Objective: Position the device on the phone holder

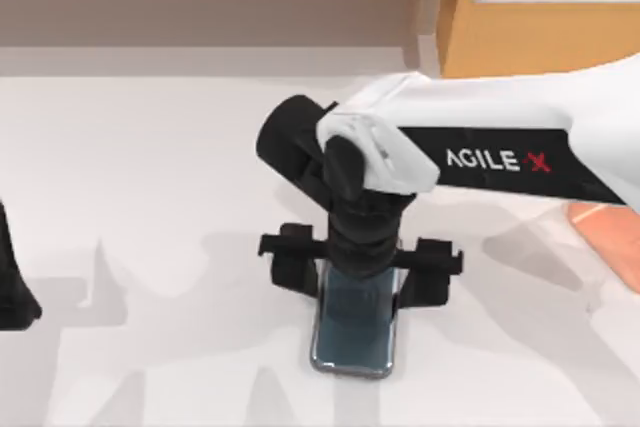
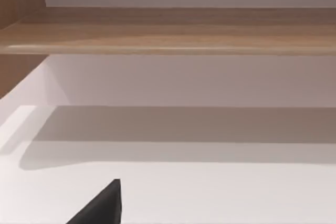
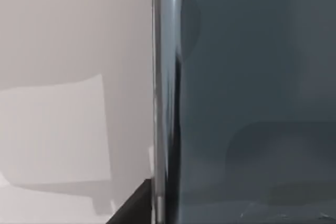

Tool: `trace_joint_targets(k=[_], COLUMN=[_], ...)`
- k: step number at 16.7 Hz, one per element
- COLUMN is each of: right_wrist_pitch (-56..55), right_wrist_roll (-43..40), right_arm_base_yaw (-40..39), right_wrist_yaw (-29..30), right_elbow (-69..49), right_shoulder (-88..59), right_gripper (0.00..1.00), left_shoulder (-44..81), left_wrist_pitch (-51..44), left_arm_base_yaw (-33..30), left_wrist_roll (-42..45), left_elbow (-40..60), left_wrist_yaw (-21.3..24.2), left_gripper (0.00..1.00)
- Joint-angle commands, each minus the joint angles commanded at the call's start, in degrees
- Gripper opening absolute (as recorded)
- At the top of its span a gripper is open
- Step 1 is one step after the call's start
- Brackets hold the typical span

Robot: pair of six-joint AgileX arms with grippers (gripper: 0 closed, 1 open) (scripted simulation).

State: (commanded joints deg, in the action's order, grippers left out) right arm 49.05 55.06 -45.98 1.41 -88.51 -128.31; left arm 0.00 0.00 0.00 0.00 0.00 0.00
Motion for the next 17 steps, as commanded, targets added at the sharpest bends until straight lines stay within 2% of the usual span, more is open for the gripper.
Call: trace_joint_targets(k=[9, 14, 17], right_wrist_pitch=[5.7, 5.4, 4.2], right_wrist_roll=[-0.4, -0.7, -3.8], right_arm_base_yaw=[0.1, 0.3, 3.1], right_wrist_yaw=[0.9, 0.7, -1.1], right_elbow=[-2.6, -2.9, -3.5], right_shoulder=[4.0, 4.2, 8.1], right_gripper=[0.00, 0.00, 0.00], left_shoulder=[0.0, 0.0, 0.0], left_wrist_pitch=[0.0, 0.0, 0.0], left_arm_base_yaw=[0.0, 0.0, 0.0], left_wrist_roll=[0.0, 0.0, 0.0], left_elbow=[0.0, 0.0, 0.0], left_wrist_yaw=[0.0, 0.0, 0.0], left_gripper=[1.00, 1.00, 1.00])
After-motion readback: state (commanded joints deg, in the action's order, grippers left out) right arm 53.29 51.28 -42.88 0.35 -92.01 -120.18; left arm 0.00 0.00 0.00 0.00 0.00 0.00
